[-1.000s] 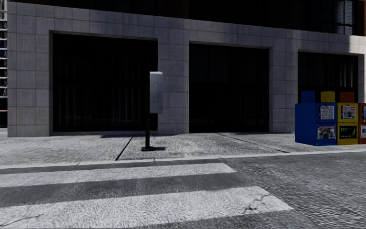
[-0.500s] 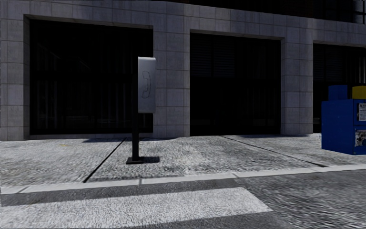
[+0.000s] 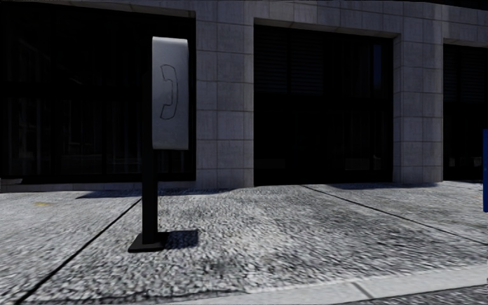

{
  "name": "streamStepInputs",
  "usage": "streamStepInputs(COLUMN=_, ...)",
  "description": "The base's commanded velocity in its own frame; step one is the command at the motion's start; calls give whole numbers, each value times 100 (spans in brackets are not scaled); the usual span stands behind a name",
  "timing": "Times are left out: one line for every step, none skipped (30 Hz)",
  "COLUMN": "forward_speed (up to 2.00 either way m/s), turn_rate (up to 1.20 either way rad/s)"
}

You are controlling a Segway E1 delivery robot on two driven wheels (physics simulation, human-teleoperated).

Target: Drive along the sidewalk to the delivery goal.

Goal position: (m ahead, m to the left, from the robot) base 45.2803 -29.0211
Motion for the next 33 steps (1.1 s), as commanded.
streamStepInputs(forward_speed=159, turn_rate=-30)
streamStepInputs(forward_speed=158, turn_rate=-30)
streamStepInputs(forward_speed=158, turn_rate=-31)
streamStepInputs(forward_speed=158, turn_rate=-31)
streamStepInputs(forward_speed=158, turn_rate=-31)
streamStepInputs(forward_speed=157, turn_rate=-32)
streamStepInputs(forward_speed=157, turn_rate=-35)
streamStepInputs(forward_speed=157, turn_rate=-35)
streamStepInputs(forward_speed=157, turn_rate=-41)
streamStepInputs(forward_speed=157, turn_rate=-43)
streamStepInputs(forward_speed=156, turn_rate=-45)
streamStepInputs(forward_speed=156, turn_rate=-45)
streamStepInputs(forward_speed=155, turn_rate=-47)
streamStepInputs(forward_speed=155, turn_rate=-48)
streamStepInputs(forward_speed=154, turn_rate=-51)
streamStepInputs(forward_speed=154, turn_rate=-51)
streamStepInputs(forward_speed=153, turn_rate=-54)
streamStepInputs(forward_speed=145, turn_rate=-55)
streamStepInputs(forward_speed=145, turn_rate=-55)
streamStepInputs(forward_speed=138, turn_rate=-56)
streamStepInputs(forward_speed=136, turn_rate=-56)
streamStepInputs(forward_speed=135, turn_rate=-56)
streamStepInputs(forward_speed=135, turn_rate=-56)
streamStepInputs(forward_speed=135, turn_rate=-56)
streamStepInputs(forward_speed=135, turn_rate=-56)
streamStepInputs(forward_speed=135, turn_rate=-56)
streamStepInputs(forward_speed=135, turn_rate=-56)
streamStepInputs(forward_speed=135, turn_rate=-56)
streamStepInputs(forward_speed=135, turn_rate=-56)
streamStepInputs(forward_speed=135, turn_rate=-56)
streamStepInputs(forward_speed=135, turn_rate=-56)
streamStepInputs(forward_speed=135, turn_rate=-56)
streamStepInputs(forward_speed=135, turn_rate=-56)
